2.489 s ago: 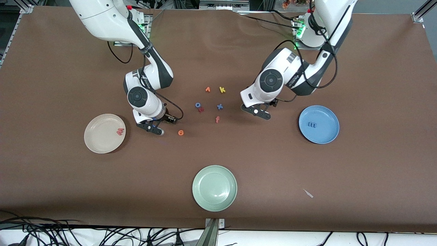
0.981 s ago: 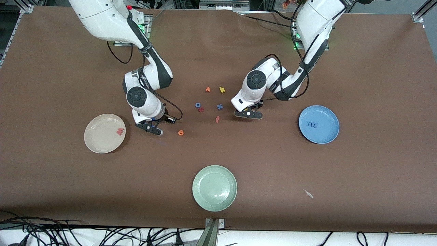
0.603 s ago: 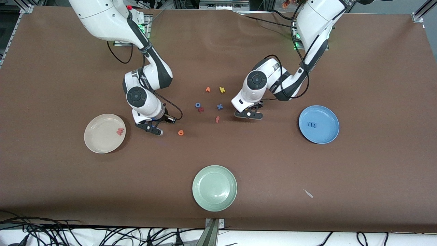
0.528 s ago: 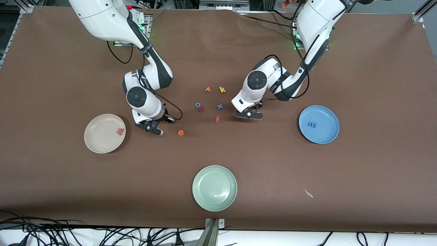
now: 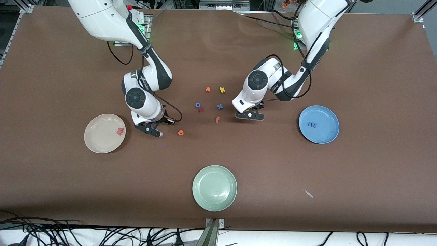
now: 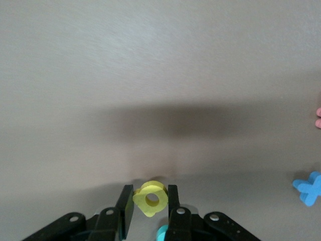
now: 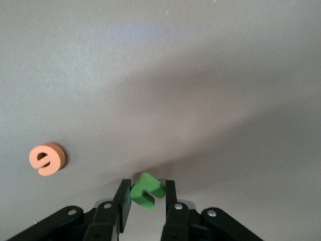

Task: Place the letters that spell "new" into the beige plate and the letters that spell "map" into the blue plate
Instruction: 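Put the green n and yellow a on the white and blue plates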

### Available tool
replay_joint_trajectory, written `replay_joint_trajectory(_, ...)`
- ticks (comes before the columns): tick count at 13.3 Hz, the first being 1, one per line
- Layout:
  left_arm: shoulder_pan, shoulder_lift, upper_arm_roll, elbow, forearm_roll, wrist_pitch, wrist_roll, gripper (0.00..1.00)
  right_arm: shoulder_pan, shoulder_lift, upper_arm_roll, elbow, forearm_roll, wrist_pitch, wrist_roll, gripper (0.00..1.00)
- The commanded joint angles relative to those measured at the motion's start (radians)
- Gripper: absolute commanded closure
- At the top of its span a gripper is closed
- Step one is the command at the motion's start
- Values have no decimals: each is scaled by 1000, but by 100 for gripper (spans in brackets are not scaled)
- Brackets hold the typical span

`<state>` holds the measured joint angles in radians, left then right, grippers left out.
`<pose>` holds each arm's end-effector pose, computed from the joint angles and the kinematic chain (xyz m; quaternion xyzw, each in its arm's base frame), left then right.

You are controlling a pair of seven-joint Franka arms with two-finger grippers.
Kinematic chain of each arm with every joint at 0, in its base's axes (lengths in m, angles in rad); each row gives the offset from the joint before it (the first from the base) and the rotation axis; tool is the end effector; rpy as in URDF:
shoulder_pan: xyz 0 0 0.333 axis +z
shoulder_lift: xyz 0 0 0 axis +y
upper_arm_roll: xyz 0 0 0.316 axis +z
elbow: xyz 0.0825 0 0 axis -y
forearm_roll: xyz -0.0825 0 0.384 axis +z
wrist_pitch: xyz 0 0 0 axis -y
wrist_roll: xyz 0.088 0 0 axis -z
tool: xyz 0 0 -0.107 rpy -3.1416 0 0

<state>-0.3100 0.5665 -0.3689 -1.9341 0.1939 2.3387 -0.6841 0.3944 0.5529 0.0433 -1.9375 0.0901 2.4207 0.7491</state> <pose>0.4803 -0.3757 0.1982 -0.9966 0.0484 0.0652 0.0100 0.5571 0.2604 0.1906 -0.9800 0.1919 0.0513 0.0137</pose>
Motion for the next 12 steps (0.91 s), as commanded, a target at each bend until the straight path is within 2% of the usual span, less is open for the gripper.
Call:
replay_joint_trajectory(1, 35, -104, -1, 12, 32, -172, 114, 89, -6, -7, -35, 63, -7, -104, -54, 76)
replay_joint_trajectory(6, 159, -181, -2, 4, 70, -337, 346, 95, -6, -36, -164, 69, -7, -199, -321, 76)
replay_joint_trajectory(10, 322, -188, -4, -20, 78, -351, 660, 95, -6, -48, -288, 71, -6, -235, -566, 76)
replay_joint_trajectory(12, 391, -189, -4, -38, 78, -348, 795, 95, -17, -39, -321, 71, -4, -227, -652, 75)
